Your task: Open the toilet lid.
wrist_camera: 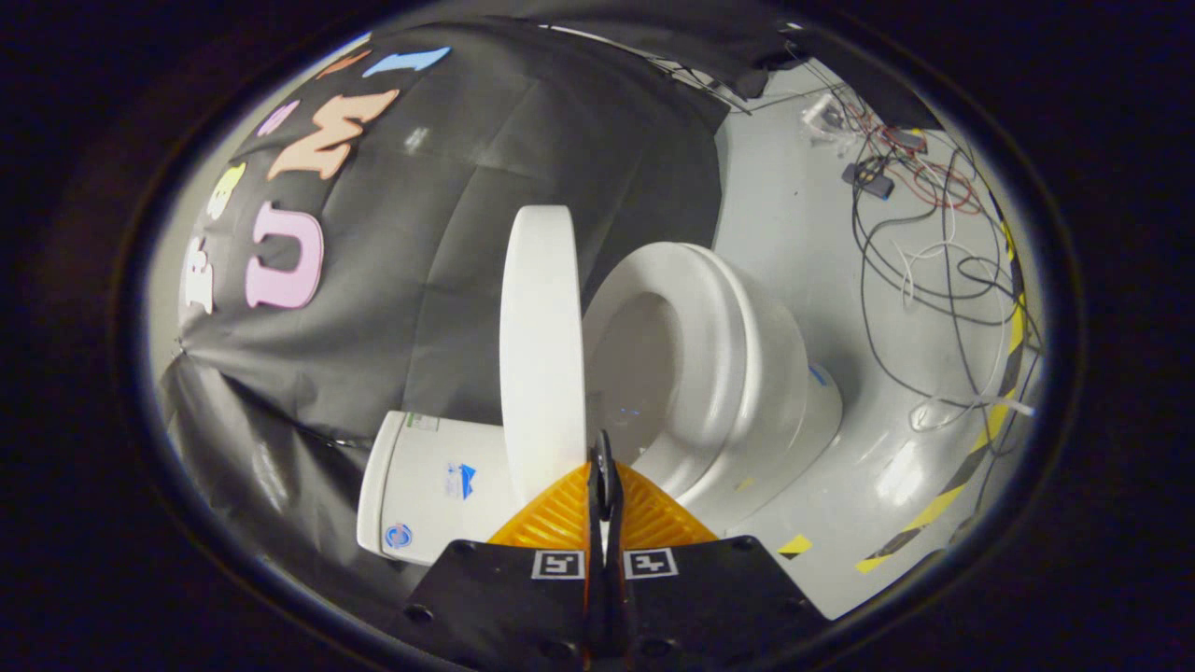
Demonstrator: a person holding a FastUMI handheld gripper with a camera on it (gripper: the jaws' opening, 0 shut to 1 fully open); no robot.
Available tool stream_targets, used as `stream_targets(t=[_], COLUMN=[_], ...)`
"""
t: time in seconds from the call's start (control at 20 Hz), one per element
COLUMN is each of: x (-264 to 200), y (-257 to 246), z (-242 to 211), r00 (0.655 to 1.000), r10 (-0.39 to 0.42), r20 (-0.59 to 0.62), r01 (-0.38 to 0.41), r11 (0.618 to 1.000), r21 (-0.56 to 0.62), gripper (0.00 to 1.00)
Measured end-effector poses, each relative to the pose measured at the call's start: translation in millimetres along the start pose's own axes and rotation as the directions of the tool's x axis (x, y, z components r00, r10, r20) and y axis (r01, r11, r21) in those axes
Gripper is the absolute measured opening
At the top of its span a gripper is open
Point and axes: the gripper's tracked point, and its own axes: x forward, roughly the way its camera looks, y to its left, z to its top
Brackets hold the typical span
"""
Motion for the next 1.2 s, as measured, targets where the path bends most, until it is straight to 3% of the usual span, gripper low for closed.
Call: stream_targets(t=[0.25,0.7,1.2], x=[-11,-19,-26], y=[31,78,124], z=[5,-4,-15], r00=[1.0,0.999,0.995], r10=[-0.001,-0.011,-0.008], r20=[0.01,0.052,0.102], r01=[0.002,0.018,0.048], r11=[0.996,0.991,0.914], r21=[-0.093,-0.131,-0.403], gripper=[0.01,0.01,0.01])
